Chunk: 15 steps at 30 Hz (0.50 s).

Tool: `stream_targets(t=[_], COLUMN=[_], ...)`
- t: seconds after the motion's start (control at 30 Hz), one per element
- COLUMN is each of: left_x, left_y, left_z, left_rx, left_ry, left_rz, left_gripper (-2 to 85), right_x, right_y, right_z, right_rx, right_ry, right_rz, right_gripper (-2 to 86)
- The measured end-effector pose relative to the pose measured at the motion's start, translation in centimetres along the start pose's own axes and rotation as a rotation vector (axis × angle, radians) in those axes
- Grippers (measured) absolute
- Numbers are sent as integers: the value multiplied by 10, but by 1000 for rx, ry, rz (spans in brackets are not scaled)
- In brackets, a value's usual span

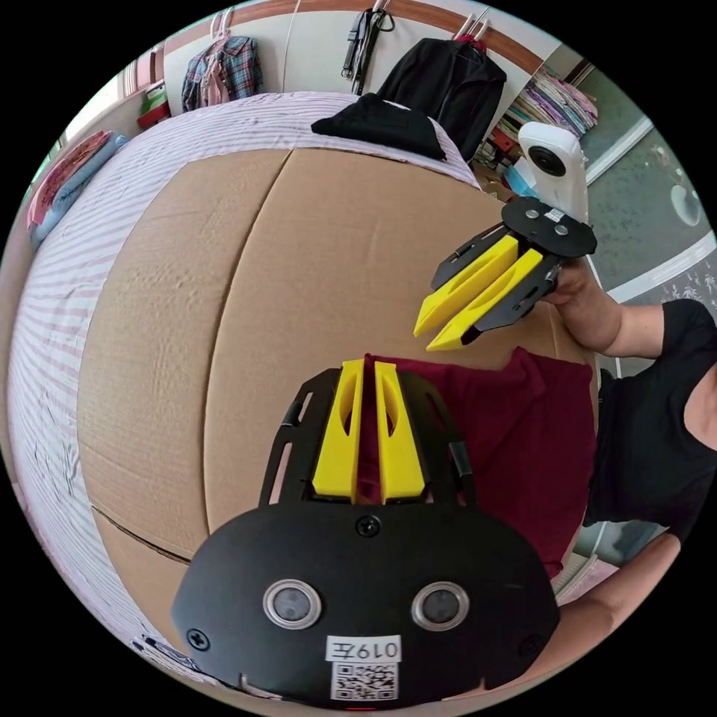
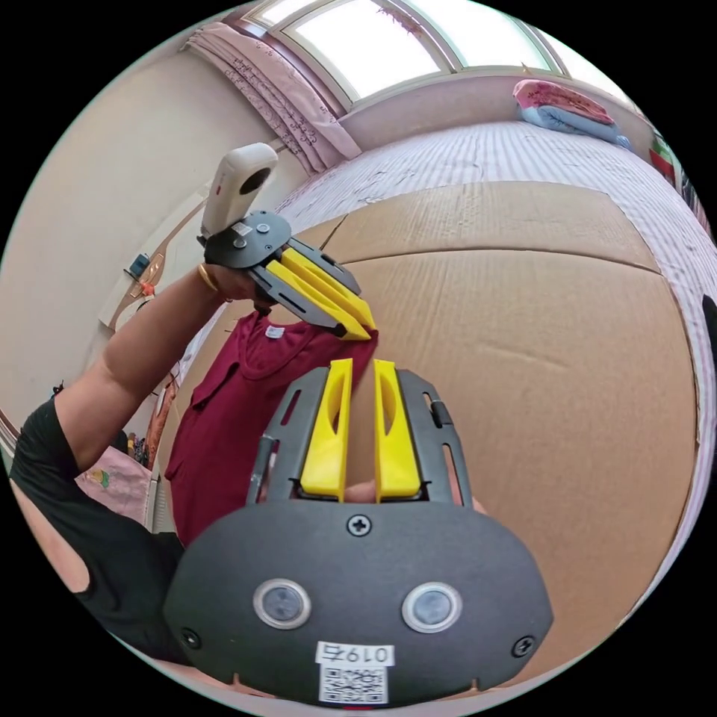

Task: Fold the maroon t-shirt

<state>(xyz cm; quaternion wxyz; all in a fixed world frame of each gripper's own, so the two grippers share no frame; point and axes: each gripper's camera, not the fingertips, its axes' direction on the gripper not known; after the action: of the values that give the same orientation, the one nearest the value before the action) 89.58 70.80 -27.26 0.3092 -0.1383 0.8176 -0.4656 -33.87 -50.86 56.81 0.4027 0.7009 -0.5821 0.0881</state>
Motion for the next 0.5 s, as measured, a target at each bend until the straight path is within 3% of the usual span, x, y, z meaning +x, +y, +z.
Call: stream_targets(t=[0.3, 0.5], left_x=[-47, -69], left_y=[51, 70], left_z=[-21, -20], left_rx=[286, 341], left_ry=[129, 138], left_rz=[-5, -17], left_gripper=[4, 3], right_x=[72, 109], right_y=[-41, -71], right_z=[14, 35], right_rx=[13, -42], right_ry=[-310, -466], right_rz=[61, 84], right_gripper=[89, 97])
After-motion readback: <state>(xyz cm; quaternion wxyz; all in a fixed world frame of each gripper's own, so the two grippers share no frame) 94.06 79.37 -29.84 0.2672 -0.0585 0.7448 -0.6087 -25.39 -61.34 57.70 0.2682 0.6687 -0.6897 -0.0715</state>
